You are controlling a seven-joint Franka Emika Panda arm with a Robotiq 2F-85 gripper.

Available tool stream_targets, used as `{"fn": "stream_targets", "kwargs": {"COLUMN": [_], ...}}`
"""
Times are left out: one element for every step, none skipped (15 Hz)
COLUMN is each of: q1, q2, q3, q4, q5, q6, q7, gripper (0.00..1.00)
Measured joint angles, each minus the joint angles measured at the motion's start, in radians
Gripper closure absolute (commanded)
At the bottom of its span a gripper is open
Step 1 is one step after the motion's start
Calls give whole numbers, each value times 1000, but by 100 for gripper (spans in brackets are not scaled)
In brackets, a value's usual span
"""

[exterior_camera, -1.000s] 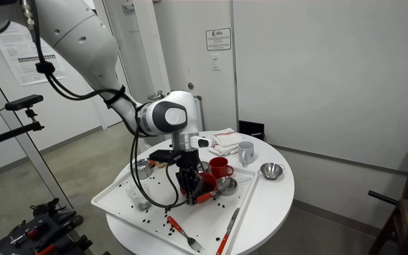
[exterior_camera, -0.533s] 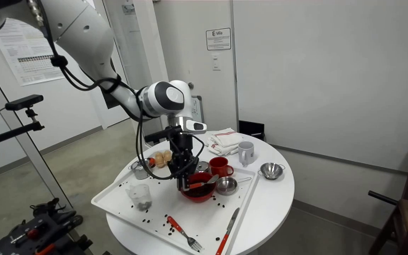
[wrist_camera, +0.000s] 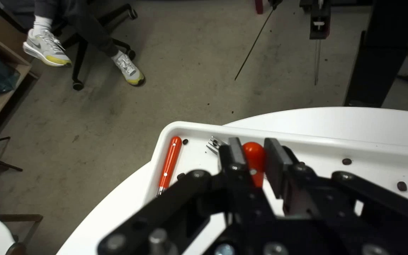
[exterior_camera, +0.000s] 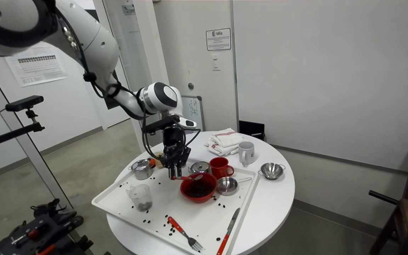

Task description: Use the spoon to mix the contents in the orange bowl

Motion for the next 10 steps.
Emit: {"fn": "stream_targets", "kwargs": {"q1": [10,21,32,42,50,55,59,60,61,62], "q2": [36,75,114,156,197,236,274,310,344,377], "q3": [5,8,8,8,8,6,5,3,1,-1], "q4": [43,90,137,186,233,279,324,370,414,456], "q5": [-12,-29,-48,-70,-94,-118,-141,-163,-186,-211], "q6": [-39,-80,-120,-159,-192,-223,-252,-280,-307,-333], "q7": [-7,-14,-22,-32,-41,-52,-64,-78,-95,-114], "gripper": [92,92,92,92,92,92,92,92,92,92]}}
